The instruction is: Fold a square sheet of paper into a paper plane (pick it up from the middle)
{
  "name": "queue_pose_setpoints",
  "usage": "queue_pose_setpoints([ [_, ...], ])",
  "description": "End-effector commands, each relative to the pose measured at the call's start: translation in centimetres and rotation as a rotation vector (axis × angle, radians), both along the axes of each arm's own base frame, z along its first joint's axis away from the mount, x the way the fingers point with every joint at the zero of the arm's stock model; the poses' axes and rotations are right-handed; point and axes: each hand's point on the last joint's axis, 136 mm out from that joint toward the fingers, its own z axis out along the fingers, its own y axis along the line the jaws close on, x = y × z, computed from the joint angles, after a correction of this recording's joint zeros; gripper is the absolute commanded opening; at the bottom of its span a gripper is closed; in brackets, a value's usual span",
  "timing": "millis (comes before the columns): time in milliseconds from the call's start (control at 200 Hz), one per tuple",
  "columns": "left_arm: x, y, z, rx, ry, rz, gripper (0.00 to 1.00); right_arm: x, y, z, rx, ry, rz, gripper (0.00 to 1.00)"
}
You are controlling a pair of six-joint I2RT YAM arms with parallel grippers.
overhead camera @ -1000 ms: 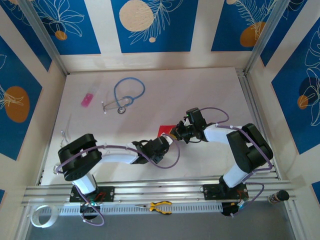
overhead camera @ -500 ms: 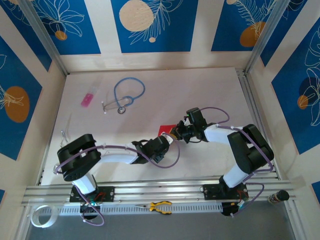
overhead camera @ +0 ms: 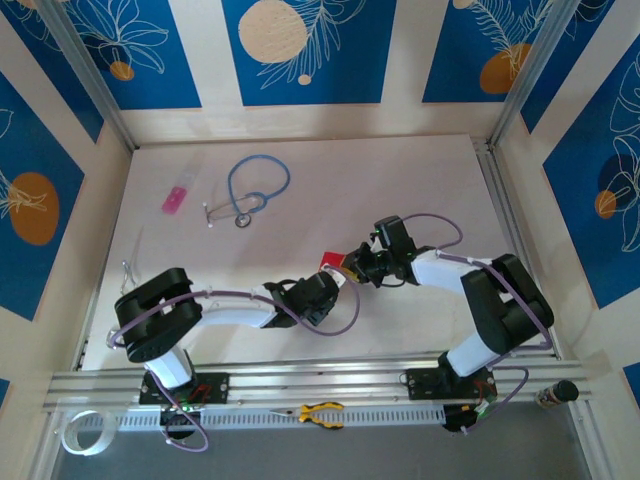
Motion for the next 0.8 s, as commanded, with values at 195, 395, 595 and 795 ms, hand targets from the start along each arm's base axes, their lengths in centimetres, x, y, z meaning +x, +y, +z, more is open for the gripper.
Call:
queue_pose_setpoints([
  [195, -1.2, -0.6, -1.7, -0.085, 0.138, 0.038, 0.05, -0.8, -4.7, 1.4, -0.169, -0.056, -0.055, 0.37],
  [395, -1.1, -1.3, -1.2, -0.198, 0.231, 0.047, 0.04, -1.2, -6.4, 1.8, -0.184, -0.1, -0.087, 0.37],
  [595, -1.2, -2.2, -1.1, -0.329, 0.379, 0.029, 0.04, -1.5, -6.8, 2.4, -0.171, -0.196, -0.091, 0.36],
  [795, -0.6, -2.5, -0.6, -0.496, 0.527, 0.038, 0.03, -2.1, -5.7, 3.3, -0.114, -0.24, -0.015, 0.34],
])
